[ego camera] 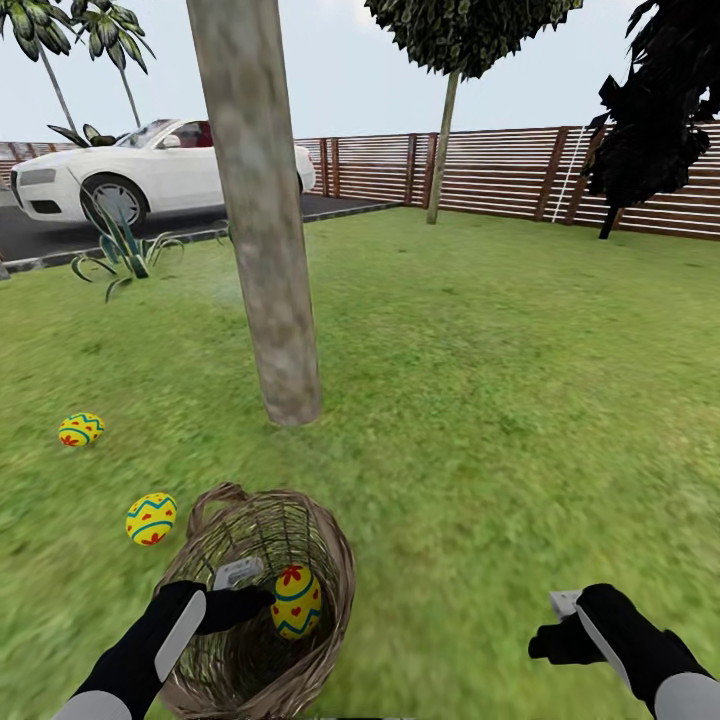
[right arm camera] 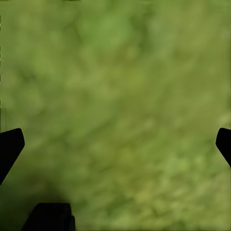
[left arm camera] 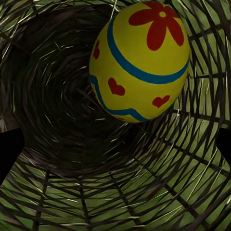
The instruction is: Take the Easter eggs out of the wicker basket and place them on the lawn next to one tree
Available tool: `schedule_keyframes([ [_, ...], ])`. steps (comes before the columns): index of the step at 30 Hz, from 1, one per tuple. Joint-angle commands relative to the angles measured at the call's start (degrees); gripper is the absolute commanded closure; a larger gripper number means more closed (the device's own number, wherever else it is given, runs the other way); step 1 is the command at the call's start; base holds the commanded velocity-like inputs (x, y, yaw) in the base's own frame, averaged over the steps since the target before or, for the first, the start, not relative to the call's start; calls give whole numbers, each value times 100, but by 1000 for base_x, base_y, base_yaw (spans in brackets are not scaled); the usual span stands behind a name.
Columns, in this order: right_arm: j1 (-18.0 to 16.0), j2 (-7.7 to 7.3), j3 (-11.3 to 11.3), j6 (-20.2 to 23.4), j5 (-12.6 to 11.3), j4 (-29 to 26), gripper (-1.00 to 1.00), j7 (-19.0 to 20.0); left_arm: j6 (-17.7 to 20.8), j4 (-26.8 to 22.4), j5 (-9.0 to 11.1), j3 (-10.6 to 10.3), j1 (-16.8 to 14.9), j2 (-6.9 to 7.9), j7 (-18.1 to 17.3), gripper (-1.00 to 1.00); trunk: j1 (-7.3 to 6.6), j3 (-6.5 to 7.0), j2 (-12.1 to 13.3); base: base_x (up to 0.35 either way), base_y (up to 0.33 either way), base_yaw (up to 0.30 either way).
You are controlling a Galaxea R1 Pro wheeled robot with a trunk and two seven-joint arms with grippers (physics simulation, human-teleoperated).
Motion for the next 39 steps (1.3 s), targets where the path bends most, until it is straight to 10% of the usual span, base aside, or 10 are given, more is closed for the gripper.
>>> schedule_keyframes([
  [1,-3,-30,30,1,-41,-7,-100,8,18,-5,-17,-12,-2,5,-18,-100,-1,-5,-2,0,0,0],
  [27,-3,-107,29,-39,-33,198,-100,12,10,-4,-1,-12,-5,-7,-19,-100,-1,-5,-2,0,0,0],
  [39,-3,-113,24,-31,-47,200,-100,12,10,3,-17,-12,-4,-79,-18,-100,30,-271,-18,0,0,0],
])
